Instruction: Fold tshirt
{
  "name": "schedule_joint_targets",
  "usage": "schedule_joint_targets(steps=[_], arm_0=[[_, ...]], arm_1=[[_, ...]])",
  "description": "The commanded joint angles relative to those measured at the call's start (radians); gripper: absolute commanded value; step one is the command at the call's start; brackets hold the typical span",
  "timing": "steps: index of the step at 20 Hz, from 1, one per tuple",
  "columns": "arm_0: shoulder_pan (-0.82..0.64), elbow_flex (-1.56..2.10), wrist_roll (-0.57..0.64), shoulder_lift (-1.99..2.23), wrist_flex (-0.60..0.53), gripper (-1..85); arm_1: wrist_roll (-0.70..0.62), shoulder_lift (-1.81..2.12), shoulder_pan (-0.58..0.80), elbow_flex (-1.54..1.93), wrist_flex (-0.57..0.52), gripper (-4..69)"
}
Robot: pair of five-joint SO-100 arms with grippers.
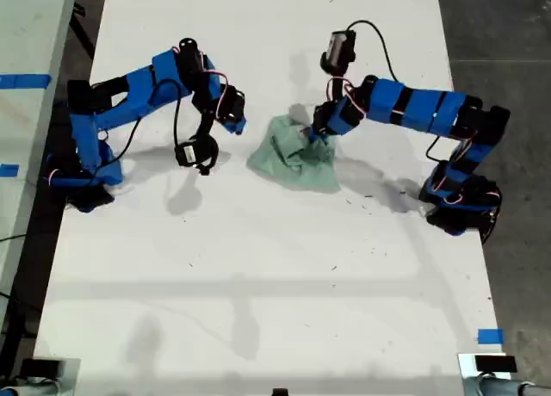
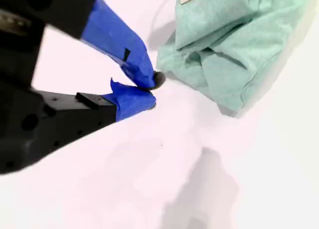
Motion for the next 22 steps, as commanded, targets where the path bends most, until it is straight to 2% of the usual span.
schedule_joint_targets(steps=[1,3,5,10,13,15,17,22], arm_0=[[-0.069,0.037,0.021,0.074,0.006,0.0],[-0.123,0.064,0.058,0.075,0.008,0.0],[-0.158,0.064,0.084,0.094,0.026,0.0],[-0.183,0.064,0.097,0.276,0.14,0.0],[-0.183,0.166,0.095,0.453,0.175,0.0],[-0.169,0.318,0.081,0.604,0.15,0.0],[-0.141,0.555,0.038,0.799,0.067,0.0],[-0.044,1.273,-0.084,1.384,-0.256,0.0]], arm_1=[[-0.026,-0.126,0.054,0.009,-0.153,24.5],[-0.021,-0.216,0.066,-0.094,-0.049,32.2],[-0.038,-0.135,0.058,-0.141,0.041,41.9],[-0.057,0.232,0.041,-0.347,0.449,35.3],[-0.038,0.472,0.052,-0.327,0.611,29.9],[-0.006,0.652,0.054,-0.229,0.653,27.6],[0.071,0.845,0.018,-0.089,0.655,23.9],[0.399,1.285,-0.184,0.337,0.581,10.2]])
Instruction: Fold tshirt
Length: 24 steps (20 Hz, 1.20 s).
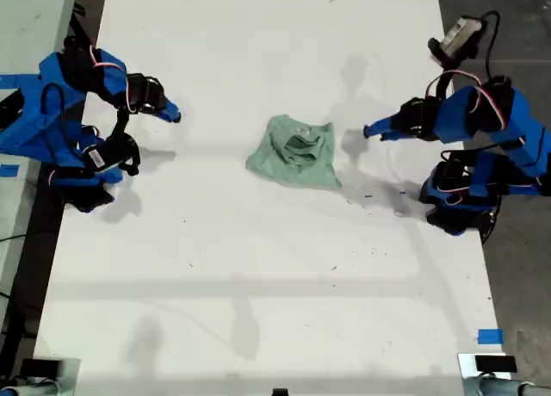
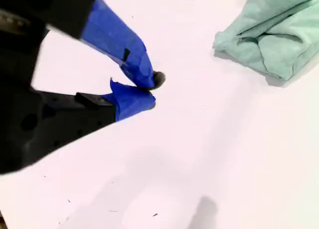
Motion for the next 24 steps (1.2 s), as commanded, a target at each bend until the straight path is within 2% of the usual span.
schedule_joint_targets(steps=[1,3,5,7,10,12,13,14,15,16,17,19,24], arm_0=[[0.055,0.374,-0.081,0.35,-0.15,0.0],[0.071,0.595,-0.123,0.595,-0.189,0.0],[0.075,0.785,-0.158,0.899,-0.169,0.0],[0.069,0.841,-0.207,0.922,-0.095,0.0],[0.075,0.959,-0.212,0.951,-0.114,0.0],[0.061,1.071,-0.212,0.953,-0.166,0.3],[0.054,1.138,-0.276,0.953,-0.169,1.4],[0.041,1.137,-0.417,0.942,-0.057,6.0],[0.031,1.137,-0.462,0.951,-0.014,6.6],[0.023,1.138,-0.46,0.951,-0.014,8.1],[0.023,1.138,-0.462,0.951,-0.014,10.2],[0.026,1.138,-0.462,0.951,-0.014,11.5],[0.031,1.138,-0.462,0.951,-0.014,11.8]], arm_1=[[0.141,0.225,-0.107,0.179,-0.087,7.5],[0.215,0.285,-0.176,0.276,-0.15,0.0],[0.273,0.341,-0.215,0.437,-0.213,-0.9],[0.324,0.46,-0.244,0.617,-0.252,-1.2],[0.403,0.681,-0.25,0.853,-0.272,-2.1],[0.486,0.69,-0.278,0.982,-0.299,-1.9],[0.499,0.68,-0.301,1.005,-0.339,0.1],[0.503,0.69,-0.31,1.017,-0.371,2.0],[0.56,0.69,-0.302,1.028,-0.39,2.3],[0.531,0.69,-0.262,1.028,-0.388,2.5],[0.37,0.69,-0.216,1.028,-0.387,2.8],[-0.115,0.69,-0.155,1.026,-0.382,3.0],[-0.115,0.692,-0.149,1.022,-0.37,2.2]])
